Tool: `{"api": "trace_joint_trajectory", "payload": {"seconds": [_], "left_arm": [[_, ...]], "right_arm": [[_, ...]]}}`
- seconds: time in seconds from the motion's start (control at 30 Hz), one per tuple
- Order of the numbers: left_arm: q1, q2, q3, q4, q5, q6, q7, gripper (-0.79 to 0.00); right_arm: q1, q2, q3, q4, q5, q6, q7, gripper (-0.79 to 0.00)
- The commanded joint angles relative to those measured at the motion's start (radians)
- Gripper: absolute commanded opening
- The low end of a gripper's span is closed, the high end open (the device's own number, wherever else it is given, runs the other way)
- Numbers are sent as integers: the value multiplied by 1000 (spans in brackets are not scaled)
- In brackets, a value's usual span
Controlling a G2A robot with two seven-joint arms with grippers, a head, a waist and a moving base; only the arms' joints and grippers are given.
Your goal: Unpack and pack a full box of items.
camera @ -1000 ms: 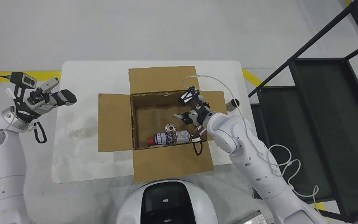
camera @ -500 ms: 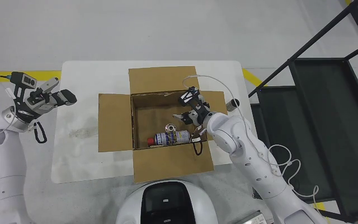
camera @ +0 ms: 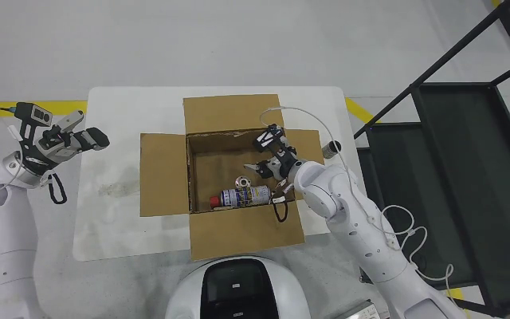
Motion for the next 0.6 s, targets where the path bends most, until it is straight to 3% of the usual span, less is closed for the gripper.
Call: {"api": "trace_joint_trajectory", "payload": {"seconds": [0.0,0.3,0.57], "left_arm": [[0,0,0,0,0,0,0,0],[0,0,0,0,0,0,0,0],[0,0,0,0,0,0,0,0]], "right_arm": [[19,-6,-19,10,14,34,13,0],[129,-51,-142,112,146,236,183,0],[206,-91,-221,268,218,375,216,0]]}}
